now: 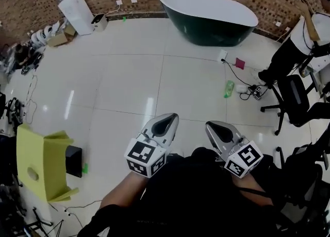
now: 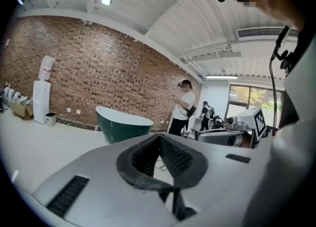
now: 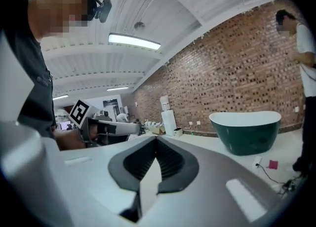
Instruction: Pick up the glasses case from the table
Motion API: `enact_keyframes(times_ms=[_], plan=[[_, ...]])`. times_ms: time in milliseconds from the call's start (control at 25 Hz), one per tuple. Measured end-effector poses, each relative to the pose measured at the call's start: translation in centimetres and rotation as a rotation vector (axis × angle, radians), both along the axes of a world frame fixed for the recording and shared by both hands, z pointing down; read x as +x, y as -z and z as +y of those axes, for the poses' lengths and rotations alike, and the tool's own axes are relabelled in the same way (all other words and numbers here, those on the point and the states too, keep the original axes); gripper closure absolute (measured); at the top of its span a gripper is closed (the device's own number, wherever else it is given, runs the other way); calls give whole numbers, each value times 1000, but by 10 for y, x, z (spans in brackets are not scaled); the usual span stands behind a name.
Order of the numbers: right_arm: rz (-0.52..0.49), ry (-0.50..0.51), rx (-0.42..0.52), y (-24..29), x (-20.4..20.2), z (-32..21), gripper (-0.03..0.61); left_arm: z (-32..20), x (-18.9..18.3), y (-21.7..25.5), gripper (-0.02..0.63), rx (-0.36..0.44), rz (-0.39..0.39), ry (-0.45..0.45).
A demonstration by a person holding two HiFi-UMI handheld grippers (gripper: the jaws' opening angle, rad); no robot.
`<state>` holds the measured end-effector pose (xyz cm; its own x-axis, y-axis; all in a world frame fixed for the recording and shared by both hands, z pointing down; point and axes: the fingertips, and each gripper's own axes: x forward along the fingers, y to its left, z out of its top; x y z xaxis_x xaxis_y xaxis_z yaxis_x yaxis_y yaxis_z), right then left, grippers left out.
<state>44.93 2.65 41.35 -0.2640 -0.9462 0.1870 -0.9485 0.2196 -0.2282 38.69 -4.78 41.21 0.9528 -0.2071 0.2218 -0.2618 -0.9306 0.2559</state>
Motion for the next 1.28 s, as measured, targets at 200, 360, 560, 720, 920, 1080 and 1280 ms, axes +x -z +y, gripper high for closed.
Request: enact_keyframes(times_ms=[200, 360, 560, 720, 920, 1080, 1280], plan=[[38, 191, 13, 0, -29, -41, 577, -29, -24, 4, 611, 14, -6, 140], [47, 302, 15, 1, -23, -69, 577, -49, -26, 4, 611, 16, -16, 251], [34, 423, 16, 11, -6, -106, 577, -76, -24, 16, 611, 13, -8, 397], [26, 486, 23, 15, 7, -125, 577, -90, -14, 14, 611, 2, -30, 469], [13, 544, 20, 7, 36, -142, 577, -103, 15, 14, 611, 15, -25, 532], [6, 618, 22, 0, 44, -160, 576, -112, 18, 9, 611, 31, -43, 607], [-17, 740, 18, -6, 19, -175, 577, -112, -13, 7, 611, 10, -66, 749]])
